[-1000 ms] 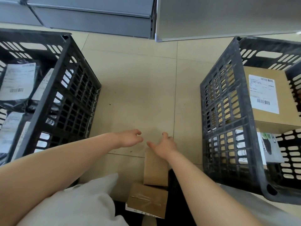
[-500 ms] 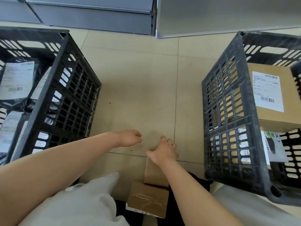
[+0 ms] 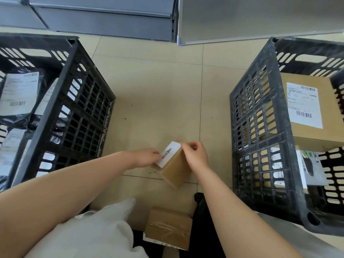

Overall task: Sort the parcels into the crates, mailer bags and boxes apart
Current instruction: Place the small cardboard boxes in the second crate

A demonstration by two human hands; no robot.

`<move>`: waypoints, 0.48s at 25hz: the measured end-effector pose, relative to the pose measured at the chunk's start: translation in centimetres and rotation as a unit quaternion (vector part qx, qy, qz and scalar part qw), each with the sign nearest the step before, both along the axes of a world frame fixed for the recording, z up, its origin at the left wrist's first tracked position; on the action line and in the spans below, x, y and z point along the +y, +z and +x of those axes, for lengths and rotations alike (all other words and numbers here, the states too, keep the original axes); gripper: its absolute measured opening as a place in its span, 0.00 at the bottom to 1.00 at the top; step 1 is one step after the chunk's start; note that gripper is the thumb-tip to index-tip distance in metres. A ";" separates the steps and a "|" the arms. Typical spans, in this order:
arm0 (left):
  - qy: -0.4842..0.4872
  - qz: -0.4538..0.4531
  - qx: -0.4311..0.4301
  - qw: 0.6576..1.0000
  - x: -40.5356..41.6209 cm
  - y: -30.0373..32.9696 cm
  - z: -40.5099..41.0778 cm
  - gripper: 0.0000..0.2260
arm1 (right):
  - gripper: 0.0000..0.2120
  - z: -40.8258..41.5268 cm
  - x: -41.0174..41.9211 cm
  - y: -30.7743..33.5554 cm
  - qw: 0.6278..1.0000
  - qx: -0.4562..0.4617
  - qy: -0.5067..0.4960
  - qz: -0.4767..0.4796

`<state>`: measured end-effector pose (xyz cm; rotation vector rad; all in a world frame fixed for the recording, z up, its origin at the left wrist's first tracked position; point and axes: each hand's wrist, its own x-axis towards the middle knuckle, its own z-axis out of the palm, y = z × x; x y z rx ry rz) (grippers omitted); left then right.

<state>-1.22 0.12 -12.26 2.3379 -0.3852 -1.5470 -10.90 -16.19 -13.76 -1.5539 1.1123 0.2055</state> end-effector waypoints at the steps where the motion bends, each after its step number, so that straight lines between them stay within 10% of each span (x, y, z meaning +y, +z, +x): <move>1: 0.043 -0.016 0.018 0.999 -0.2 0.3 -0.1 0.19 | 0.12 0.1 -0.2 0.2 0.999 -0.015 -0.032 0.029; 12: 0.290 -0.091 0.203 0.931 -0.4 1.3 0.5 0.18 | 0.15 -0.5 -0.5 0.4 0.970 -0.105 -0.158 0.154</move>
